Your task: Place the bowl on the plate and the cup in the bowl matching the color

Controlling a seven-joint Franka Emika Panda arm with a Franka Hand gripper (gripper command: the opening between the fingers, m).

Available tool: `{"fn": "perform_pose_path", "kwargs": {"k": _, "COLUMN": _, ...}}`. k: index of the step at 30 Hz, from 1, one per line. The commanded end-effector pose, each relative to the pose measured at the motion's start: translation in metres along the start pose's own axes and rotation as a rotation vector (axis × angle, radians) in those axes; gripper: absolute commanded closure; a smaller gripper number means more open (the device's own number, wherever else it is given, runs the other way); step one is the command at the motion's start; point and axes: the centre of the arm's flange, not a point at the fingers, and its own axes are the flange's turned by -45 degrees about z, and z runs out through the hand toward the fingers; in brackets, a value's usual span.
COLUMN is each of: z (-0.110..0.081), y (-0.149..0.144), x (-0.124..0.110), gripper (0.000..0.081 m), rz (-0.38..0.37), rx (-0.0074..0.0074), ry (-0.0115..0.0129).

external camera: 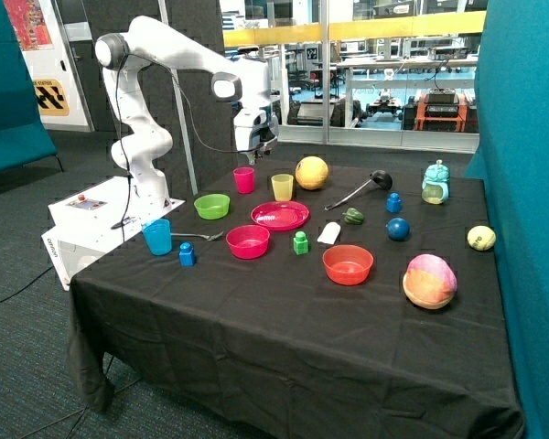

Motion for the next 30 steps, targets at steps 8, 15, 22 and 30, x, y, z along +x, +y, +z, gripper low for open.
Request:
{"fn": "perform_pose_path", "kwargs": {"k": 8, "z": 0.006, "y": 0.006, "x": -0.001, "gripper": 0.0674, "rz": 0.039, "rx": -0.001, "ry": -0.0143}}
{"fn": "perform_pose_path", "kwargs": {"k": 15, "z": 0.01, "y": 0.012, "x": 0.002, "gripper": 0.07, "rz": 0.031, "rx": -0.001, "ry": -0.0143}}
{"fn": "perform_pose_path", "kwargs": {"k": 22, "z": 0.018, "y": 0.028, "x": 0.009, "gripper": 0.0688, "rz": 0.032, "rx": -0.001, "ry": -0.0143}}
{"fn": "perform_pose_path", "kwargs": {"k": 30, "z": 0.029, "y": 0.052, "x": 0.009, "gripper": 0.0687, "rz": 0.012, "rx": -0.0008, "ry": -0.0143}}
